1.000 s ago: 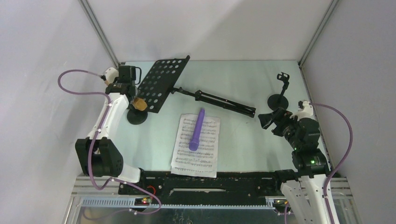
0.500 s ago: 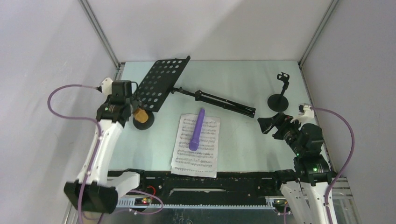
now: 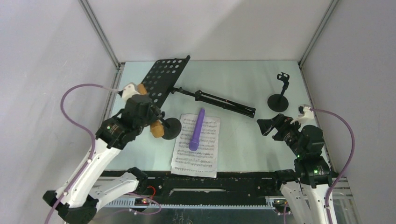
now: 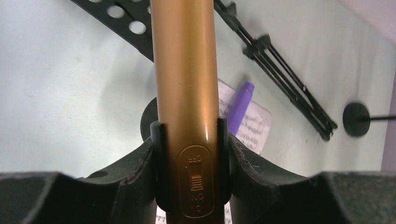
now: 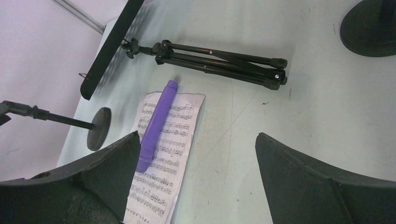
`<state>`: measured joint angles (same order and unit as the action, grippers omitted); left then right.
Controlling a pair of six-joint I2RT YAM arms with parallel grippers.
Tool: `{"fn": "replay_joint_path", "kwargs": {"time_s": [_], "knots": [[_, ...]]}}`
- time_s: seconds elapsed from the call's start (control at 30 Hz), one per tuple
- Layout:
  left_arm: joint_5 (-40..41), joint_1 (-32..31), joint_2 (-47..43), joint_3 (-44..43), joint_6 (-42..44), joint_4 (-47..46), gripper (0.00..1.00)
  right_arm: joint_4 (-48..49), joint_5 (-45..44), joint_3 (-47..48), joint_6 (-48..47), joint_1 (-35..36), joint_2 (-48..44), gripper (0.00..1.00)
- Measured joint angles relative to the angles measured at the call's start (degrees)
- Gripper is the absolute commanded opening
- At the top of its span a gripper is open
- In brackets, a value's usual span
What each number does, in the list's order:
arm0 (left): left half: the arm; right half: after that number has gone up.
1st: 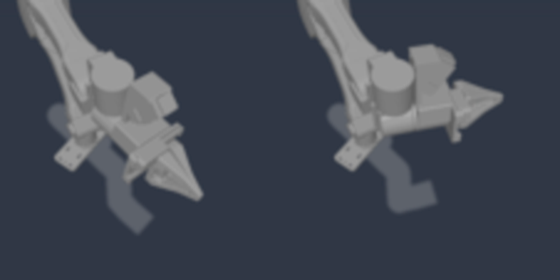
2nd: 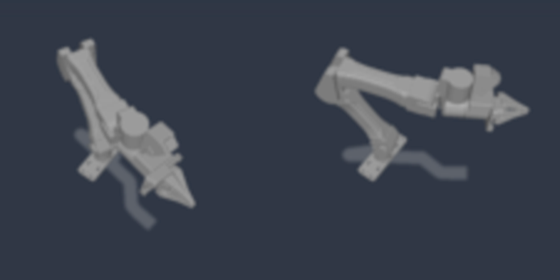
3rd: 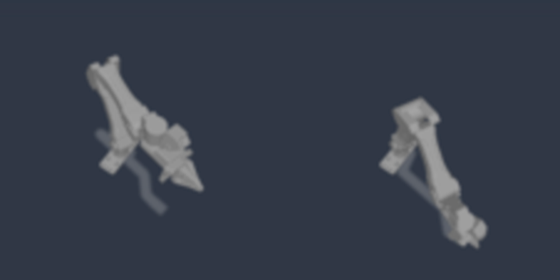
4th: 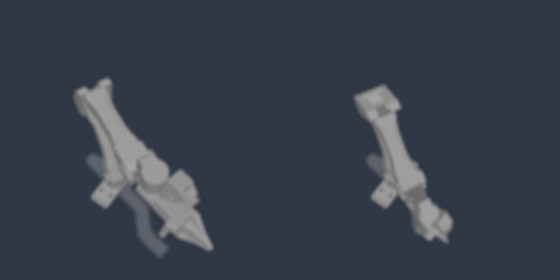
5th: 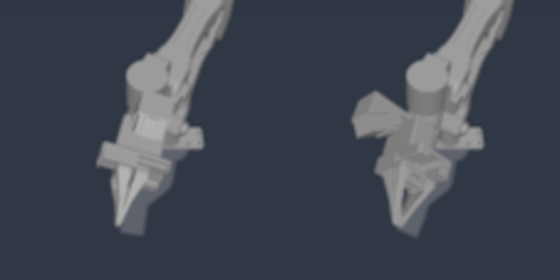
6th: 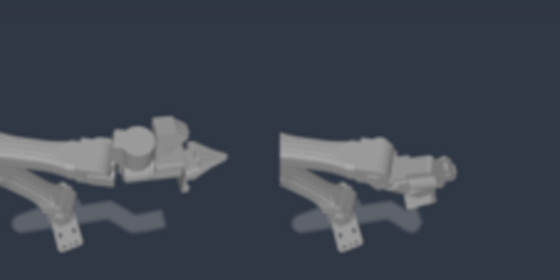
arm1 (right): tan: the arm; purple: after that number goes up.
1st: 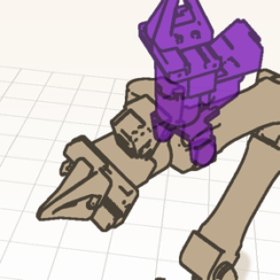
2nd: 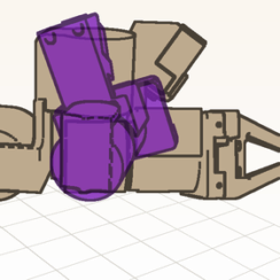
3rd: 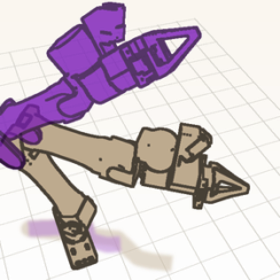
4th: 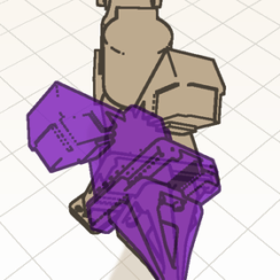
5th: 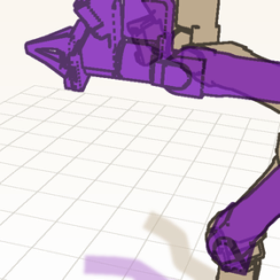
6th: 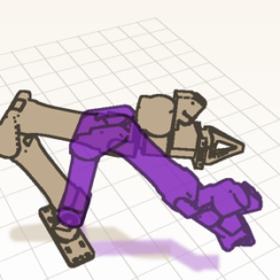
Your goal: Pack up the instrument practice props
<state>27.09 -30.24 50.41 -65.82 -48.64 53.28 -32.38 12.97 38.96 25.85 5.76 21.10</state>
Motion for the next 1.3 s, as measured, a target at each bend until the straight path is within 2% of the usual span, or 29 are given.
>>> {"fn": "replay_joint_path", "kwargs": {"time_s": [0.2,0.5,0.73,0.87,1.13,1.2,1.3], "knots": [[2.6,-11.8,6.7,-4.7,-0.5,0.9,0.00,0.0,2.3,0.0,-0.2,0.1,-0.3,0.99],[7.4,-23.0,15.7,-15.2,-2.1,-3.0,0.00,-0.2,3.1,0.0,-0.6,0.3,-2.9,0.99],[11.0,-33.2,29.9,-22.1,-4.5,-6.9,0.00,-1.8,-0.5,0.0,-0.9,0.3,-6.3,0.99],[10.9,-35.6,37.6,-25.2,-5.0,-8.5,0.00,-2.9,-1.8,0.1,-1.5,0.3,-7.6,0.99],[10.8,-36.2,42.8,-25.4,-5.2,-9.5,0.02,-4.3,-2.6,0.1,-2.4,0.3,-7.8,1.00],[10.8,-36.4,43.5,-25.4,-4.8,-10.5,0.08,-4.8,-2.6,0.1,-2.5,0.3,-7.8,1.00],[11.0,-37.1,45.0,-25.4,-4.2,-12.3,0.21,-5.4,-2.3,0.1,-2.7,0.3,-7.8,1.00]]}}
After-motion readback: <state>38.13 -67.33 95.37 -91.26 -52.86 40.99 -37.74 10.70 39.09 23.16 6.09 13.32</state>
